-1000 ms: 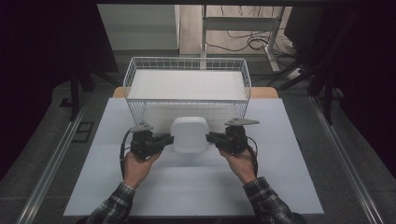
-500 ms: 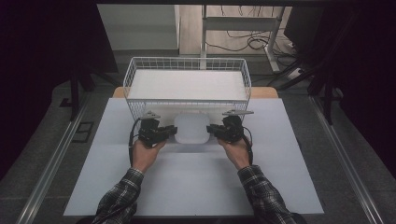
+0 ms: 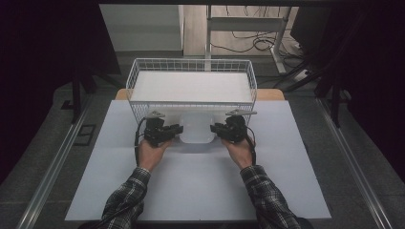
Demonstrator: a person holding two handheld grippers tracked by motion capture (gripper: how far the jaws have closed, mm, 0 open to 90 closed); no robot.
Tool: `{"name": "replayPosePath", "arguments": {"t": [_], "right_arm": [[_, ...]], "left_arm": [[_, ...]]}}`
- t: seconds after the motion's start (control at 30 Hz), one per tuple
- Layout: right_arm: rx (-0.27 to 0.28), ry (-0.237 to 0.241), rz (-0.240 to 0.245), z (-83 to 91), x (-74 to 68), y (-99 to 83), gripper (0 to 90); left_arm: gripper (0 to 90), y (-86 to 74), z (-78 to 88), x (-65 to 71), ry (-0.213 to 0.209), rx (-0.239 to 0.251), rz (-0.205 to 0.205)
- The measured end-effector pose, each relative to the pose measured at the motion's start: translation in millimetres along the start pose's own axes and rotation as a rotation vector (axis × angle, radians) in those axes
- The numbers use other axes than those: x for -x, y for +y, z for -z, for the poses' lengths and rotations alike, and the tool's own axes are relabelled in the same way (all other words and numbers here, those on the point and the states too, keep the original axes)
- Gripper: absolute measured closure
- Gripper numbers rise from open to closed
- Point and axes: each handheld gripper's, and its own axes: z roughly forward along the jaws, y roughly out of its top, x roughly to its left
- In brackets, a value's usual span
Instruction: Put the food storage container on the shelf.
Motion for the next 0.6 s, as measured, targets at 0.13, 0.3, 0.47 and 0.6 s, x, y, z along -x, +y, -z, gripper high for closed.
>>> {"name": "replayPosePath", "arguments": {"t": [0.13,0.3,0.47,0.6], "right_arm": [[0.008,-0.022,-0.004,-5.4,0.5,3.7,66.4],[0.018,-0.052,0.008,-10.0,1.6,6.2,65.8],[0.018,-0.073,-0.001,-13.8,1.2,5.4,64.9],[0.041,-0.082,0.015,-9.6,2.2,5.9,64.9]], "left_arm": [[68.5,2.0,-4.0,-1.0,0.022,0.013,-0.015],[66.2,2.5,-9.8,-0.6,0.062,0.038,-0.034],[63.3,2.3,-13.8,1.6,0.095,0.065,-0.048],[57.7,1.7,-8.7,3.7,0.124,0.073,-0.055]]}}
